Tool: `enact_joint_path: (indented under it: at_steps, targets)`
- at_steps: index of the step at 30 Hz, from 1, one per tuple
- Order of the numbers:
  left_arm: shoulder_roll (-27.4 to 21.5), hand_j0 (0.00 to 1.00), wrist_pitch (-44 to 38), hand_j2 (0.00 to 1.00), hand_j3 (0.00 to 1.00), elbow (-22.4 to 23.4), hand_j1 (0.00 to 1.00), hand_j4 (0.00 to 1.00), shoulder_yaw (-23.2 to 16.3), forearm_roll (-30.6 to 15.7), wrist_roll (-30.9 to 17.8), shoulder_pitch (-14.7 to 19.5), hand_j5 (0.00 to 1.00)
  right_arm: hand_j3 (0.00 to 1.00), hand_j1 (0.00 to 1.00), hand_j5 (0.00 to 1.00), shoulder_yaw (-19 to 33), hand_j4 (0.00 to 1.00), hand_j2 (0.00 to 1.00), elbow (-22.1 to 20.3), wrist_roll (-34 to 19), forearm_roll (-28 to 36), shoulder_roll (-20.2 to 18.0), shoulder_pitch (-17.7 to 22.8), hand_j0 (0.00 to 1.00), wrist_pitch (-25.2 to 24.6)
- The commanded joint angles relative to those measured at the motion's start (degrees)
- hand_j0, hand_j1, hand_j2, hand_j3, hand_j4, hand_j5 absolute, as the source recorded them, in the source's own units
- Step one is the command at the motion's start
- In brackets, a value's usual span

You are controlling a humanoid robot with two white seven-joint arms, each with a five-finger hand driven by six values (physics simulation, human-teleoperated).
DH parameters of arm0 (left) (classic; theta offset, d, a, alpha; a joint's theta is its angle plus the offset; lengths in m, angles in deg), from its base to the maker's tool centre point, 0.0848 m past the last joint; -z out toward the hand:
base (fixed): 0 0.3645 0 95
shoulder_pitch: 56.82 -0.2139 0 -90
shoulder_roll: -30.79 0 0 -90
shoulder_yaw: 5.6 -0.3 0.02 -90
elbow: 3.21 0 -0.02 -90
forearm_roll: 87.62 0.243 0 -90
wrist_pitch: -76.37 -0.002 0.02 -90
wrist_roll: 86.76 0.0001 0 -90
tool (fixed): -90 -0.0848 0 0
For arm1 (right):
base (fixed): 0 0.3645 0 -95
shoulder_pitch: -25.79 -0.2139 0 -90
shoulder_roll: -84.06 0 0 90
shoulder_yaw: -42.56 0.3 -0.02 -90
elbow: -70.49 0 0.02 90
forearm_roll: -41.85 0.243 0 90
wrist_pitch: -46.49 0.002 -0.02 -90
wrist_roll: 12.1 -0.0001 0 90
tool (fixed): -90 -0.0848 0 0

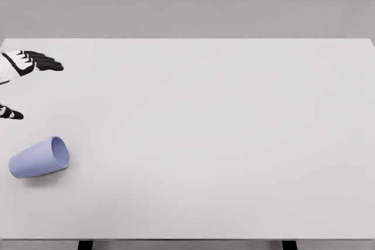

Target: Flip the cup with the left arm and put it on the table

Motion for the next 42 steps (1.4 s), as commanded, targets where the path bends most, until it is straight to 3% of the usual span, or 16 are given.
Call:
enact_joint_path:
  at_steps: [1,12,18,21,26,30,42]
  targets:
    - [-0.5,1.00,0.0,1.00,1.00,-0.6,1.00,1.00,-2.8,-0.4,0.0,0.0,1.00,1.00,1.00,1.00,0.0,1.00,1.00,0.0,0.0,0.0,0.0,0.0,1.00,0.0]
    - [0.1,1.00,0.0,1.00,1.00,-1.3,1.00,1.00,-2.9,-3.0,0.7,-2.1,1.00,1.00,1.00,1.00,0.0,1.00,1.00,0.0,0.0,0.0,0.0,0.0,1.00,0.0]
    - [0.6,0.97,0.0,0.97,0.97,-1.5,0.97,0.97,-3.1,-9.2,0.6,-4.4,0.97,1.00,1.00,1.00,0.0,1.00,1.00,0.0,0.0,0.0,0.0,0.0,1.00,0.0]
    - [4.5,0.95,0.0,0.95,0.95,-1.5,0.95,0.95,-2.7,-11.8,0.1,-4.7,0.95,1.00,1.00,1.00,0.0,1.00,1.00,0.0,0.0,0.0,0.0,0.0,1.00,0.0]
    - [3.5,0.97,0.0,0.97,0.97,-1.5,0.97,0.97,-2.6,-13.1,0.2,-8.4,0.97,1.00,1.00,1.00,0.0,1.00,1.00,0.0,0.0,0.0,0.0,0.0,1.00,0.0]
    - [-1.6,1.00,0.0,1.00,1.00,-1.5,1.00,1.00,-2.7,-13.3,0.2,-10.6,1.00,1.00,1.00,1.00,0.0,1.00,1.00,0.0,0.0,0.0,0.0,0.0,1.00,0.0]
    - [-3.8,1.00,0.0,1.00,1.00,-1.5,1.00,1.00,-2.7,-17.5,0.9,-12.9,1.00,1.00,1.00,1.00,0.0,1.00,1.00,0.0,0.0,0.0,0.0,0.0,1.00,0.0]
